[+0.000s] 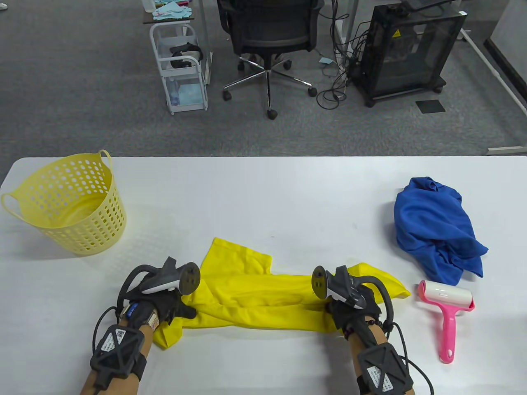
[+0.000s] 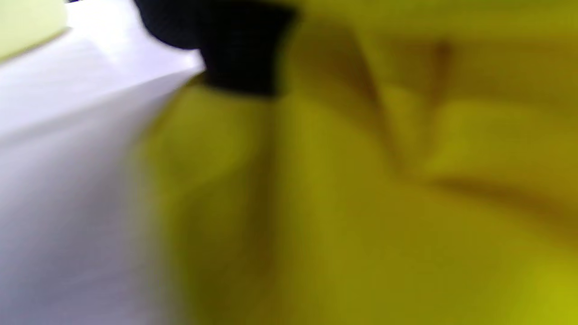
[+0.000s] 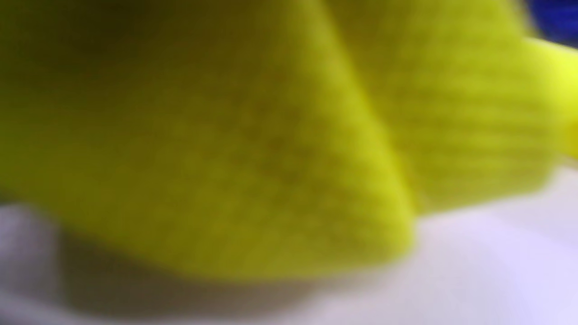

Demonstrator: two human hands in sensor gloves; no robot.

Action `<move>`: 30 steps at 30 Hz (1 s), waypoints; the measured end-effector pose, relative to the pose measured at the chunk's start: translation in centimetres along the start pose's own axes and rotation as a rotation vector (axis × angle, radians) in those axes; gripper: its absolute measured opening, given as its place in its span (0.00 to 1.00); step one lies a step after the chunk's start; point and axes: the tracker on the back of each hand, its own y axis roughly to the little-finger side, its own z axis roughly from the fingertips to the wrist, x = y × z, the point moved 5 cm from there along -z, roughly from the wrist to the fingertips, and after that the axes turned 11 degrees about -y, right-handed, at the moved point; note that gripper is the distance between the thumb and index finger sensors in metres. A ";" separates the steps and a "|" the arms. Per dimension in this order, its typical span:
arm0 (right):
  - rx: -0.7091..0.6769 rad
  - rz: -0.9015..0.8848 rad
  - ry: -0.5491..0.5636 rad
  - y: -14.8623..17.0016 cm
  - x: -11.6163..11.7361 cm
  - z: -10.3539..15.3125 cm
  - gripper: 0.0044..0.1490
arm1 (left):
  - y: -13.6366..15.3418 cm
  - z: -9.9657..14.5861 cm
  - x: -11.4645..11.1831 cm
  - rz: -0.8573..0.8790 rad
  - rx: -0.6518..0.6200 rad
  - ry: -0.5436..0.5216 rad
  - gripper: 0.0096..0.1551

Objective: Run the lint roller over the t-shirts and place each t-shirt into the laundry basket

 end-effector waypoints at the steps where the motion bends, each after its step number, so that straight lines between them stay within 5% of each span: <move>1: -0.040 0.046 -0.036 -0.7 -0.1 0.2 0.34 | -0.5 0.4 -0.1 -0.032 -0.016 0.025 0.32; 6: -0.321 -0.013 -0.208 -2.2 -0.2 3.7 0.33 | -1.6 4.0 0.0 -0.257 -0.123 0.294 0.31; 10: -0.538 -0.089 -0.354 -3.8 -0.5 6.8 0.33 | -2.2 5.4 2.0 -0.194 -0.202 0.320 0.31; 12: -0.492 -0.038 -0.329 -3.9 -2.2 6.0 0.33 | -1.9 4.2 3.7 -0.231 -0.180 0.285 0.31; 15: -0.185 0.062 -0.026 -0.5 -9.6 2.7 0.32 | 1.0 0.1 9.6 -0.327 0.051 0.021 0.30; 17: 0.139 0.029 0.303 4.0 -16.5 2.0 0.32 | 3.9 -0.6 17.2 -0.405 0.405 -0.498 0.32; 18: 0.229 -0.024 0.442 5.4 -18.1 2.6 0.30 | 4.3 0.2 19.1 -0.407 0.485 -0.698 0.34; 19: 0.304 -0.127 0.639 7.1 -19.4 3.8 0.34 | 5.0 0.4 20.6 -0.368 0.542 -0.768 0.36; 22: 0.217 -0.398 0.796 7.9 -19.7 4.5 0.40 | 6.1 0.2 20.7 -0.262 0.580 -0.740 0.39; 25: 0.160 -0.302 0.911 7.5 -18.1 4.5 0.33 | 5.9 0.3 19.5 -0.343 0.504 -0.745 0.35; 30: 0.015 -0.039 0.831 5.5 -12.5 3.6 0.29 | 4.2 1.5 14.7 -0.468 0.269 -0.708 0.28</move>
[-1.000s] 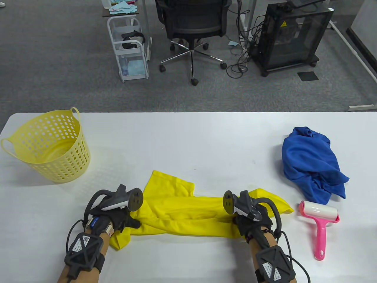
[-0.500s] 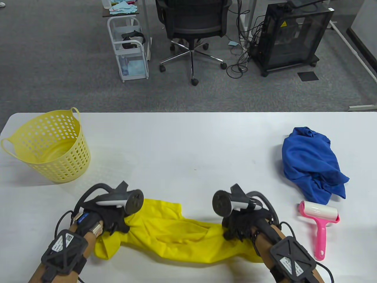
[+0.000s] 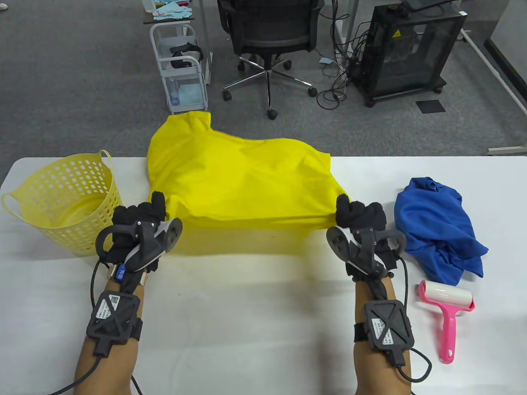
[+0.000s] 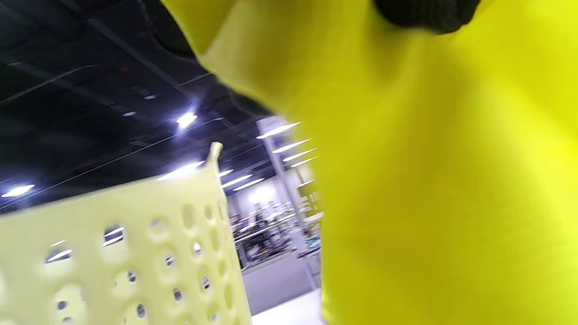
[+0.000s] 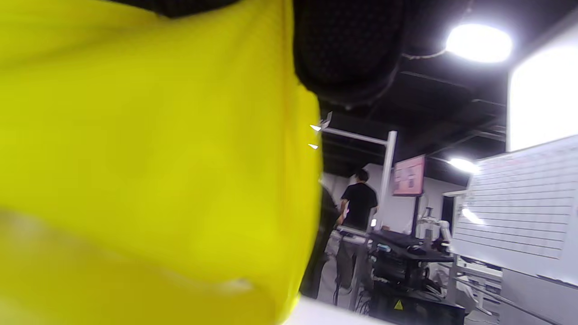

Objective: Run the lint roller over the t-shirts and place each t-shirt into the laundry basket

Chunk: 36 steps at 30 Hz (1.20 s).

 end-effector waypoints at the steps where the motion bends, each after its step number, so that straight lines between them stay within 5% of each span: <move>1: -0.034 -0.008 -0.036 -0.4 0.9 0.8 0.29 | -0.5 1.1 -0.4 0.006 -0.050 0.019 0.28; 8: -0.419 0.198 -0.339 -4.2 8.2 9.7 0.30 | -4.1 12.0 -3.9 0.071 -0.460 0.261 0.27; 12: -0.370 0.274 -0.692 -3.4 9.5 11.8 0.48 | -4.3 16.1 -5.3 0.208 -0.585 0.618 0.41; 14: -0.250 0.200 -0.745 -2.2 7.4 11.5 0.50 | -3.0 16.7 -4.7 0.238 -0.554 0.798 0.49; 16: -0.157 0.132 -0.677 -1.0 4.6 10.7 0.47 | -1.6 16.1 -3.5 0.340 -0.504 0.852 0.48; 19: 0.036 0.058 -0.477 0.5 -0.1 9.0 0.41 | 1.2 12.9 -1.3 0.514 -0.353 0.727 0.42; 21: 0.116 -0.026 -0.377 0.3 -1.2 7.8 0.41 | 2.7 10.3 -0.7 0.539 -0.161 0.570 0.36; 23: 0.155 -0.166 -0.298 -0.9 -0.3 6.6 0.41 | 2.5 8.6 -0.7 0.518 -0.009 0.374 0.36; 25: 0.177 -0.278 -0.423 -2.4 3.1 5.6 0.42 | 0.3 7.8 -2.0 0.461 -0.002 0.318 0.36; 27: 0.208 -0.330 -0.616 -3.7 7.9 5.6 0.45 | -2.8 8.4 -4.9 0.357 -0.067 0.436 0.41; 31: 0.163 -0.187 -0.797 -3.8 12.8 7.0 0.52 | -5.8 11.0 -9.2 0.306 -0.168 0.667 0.56; 34: 0.126 -0.148 -0.968 -2.0 13.9 8.6 0.55 | -5.9 13.4 -10.5 0.316 -0.230 0.907 0.62; 36: 0.133 -0.183 -0.997 -1.2 13.3 9.0 0.57 | -6.0 14.1 -10.0 0.394 -0.240 0.932 0.65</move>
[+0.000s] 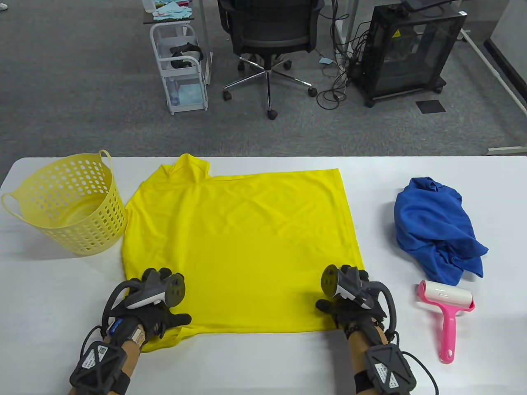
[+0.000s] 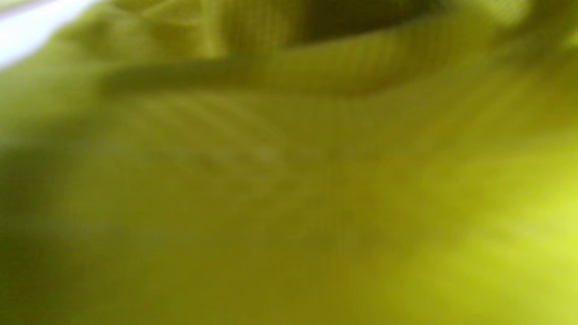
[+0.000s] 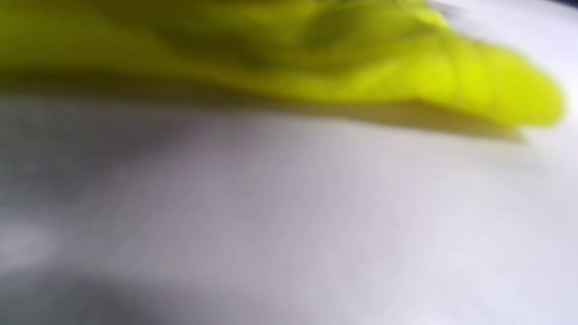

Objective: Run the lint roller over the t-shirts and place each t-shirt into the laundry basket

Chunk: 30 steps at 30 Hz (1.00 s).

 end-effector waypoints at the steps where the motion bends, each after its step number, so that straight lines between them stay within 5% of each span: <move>1: 0.013 0.027 -0.012 0.1 -0.1 0.3 0.57 | -0.2 0.4 0.0 0.006 -0.011 0.001 0.65; 5: 0.109 0.087 0.078 0.5 -2.0 2.3 0.48 | -2.2 2.1 1.8 -0.116 -0.083 -0.072 0.59; 9: 0.227 0.201 0.237 0.1 -2.7 3.0 0.41 | -1.9 2.9 5.5 -0.068 0.036 -0.427 0.38; 10: 0.209 0.227 0.333 -0.7 -3.2 3.4 0.43 | -1.2 3.2 6.3 -0.045 0.085 -0.564 0.36; 12: 0.080 0.177 0.444 -2.4 -3.5 3.7 0.46 | 0.0 3.0 6.6 -0.061 0.136 -0.623 0.35; 15: -0.104 0.003 0.308 -4.1 -2.0 2.2 0.51 | 2.0 1.1 4.1 -0.049 0.198 -0.438 0.44; 16: -0.101 -0.047 0.199 -4.0 -1.0 1.1 0.52 | 2.5 0.5 2.8 -0.033 0.192 -0.344 0.48; 20: 0.039 0.082 0.050 -1.2 0.7 -0.8 0.56 | 3.8 -0.3 -0.1 -0.008 0.198 -0.105 0.56; 23: 0.026 -0.093 -0.004 0.6 0.9 -1.2 0.58 | 4.7 -0.2 -0.2 0.049 0.214 -0.109 0.59; 30: 0.018 -0.063 -0.023 0.5 1.1 -1.3 0.58 | 6.1 0.7 0.4 -0.020 0.335 -0.053 0.57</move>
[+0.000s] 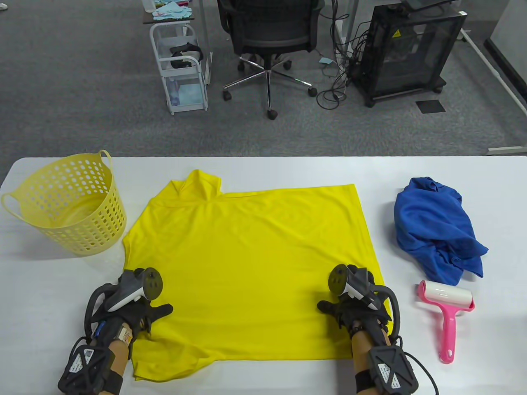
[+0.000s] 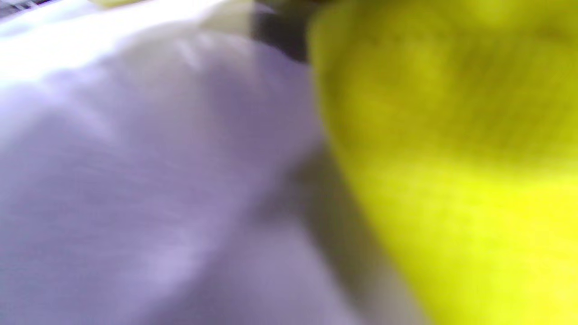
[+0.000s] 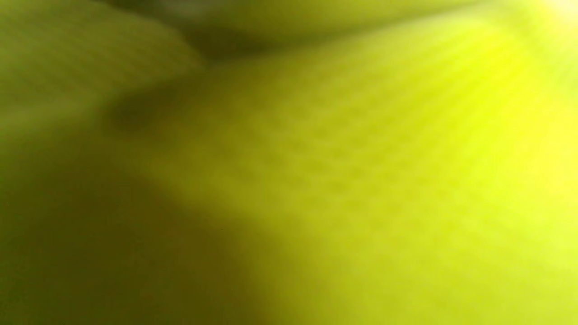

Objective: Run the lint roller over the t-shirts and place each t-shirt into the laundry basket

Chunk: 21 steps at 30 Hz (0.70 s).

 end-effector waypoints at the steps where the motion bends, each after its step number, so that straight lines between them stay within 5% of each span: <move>1: -0.006 0.003 -0.001 -0.1 0.1 0.0 0.58 | 0.2 0.2 0.2 -0.018 0.020 -0.004 0.56; 4: -0.015 0.031 0.004 -0.6 0.2 0.2 0.59 | -0.4 0.9 2.1 -0.015 0.057 -0.197 0.52; 5: -0.021 0.038 0.013 -0.8 0.2 0.2 0.59 | -1.5 1.3 3.3 0.025 0.006 -0.342 0.53; 7: -0.033 0.026 0.038 -1.0 0.2 0.3 0.60 | -4.2 1.7 4.1 0.101 -0.183 -0.450 0.54; 12: 0.030 0.002 0.244 0.2 -2.3 1.8 0.58 | -9.6 1.6 1.3 0.054 -0.389 -0.195 0.60; 15: 0.208 -0.087 0.542 3.6 -5.1 4.6 0.57 | -10.3 1.3 -1.6 0.014 -0.427 0.011 0.59; 21: 0.562 -0.130 0.620 12.4 -6.9 9.9 0.64 | -9.9 1.5 -1.3 0.048 -0.425 -0.026 0.59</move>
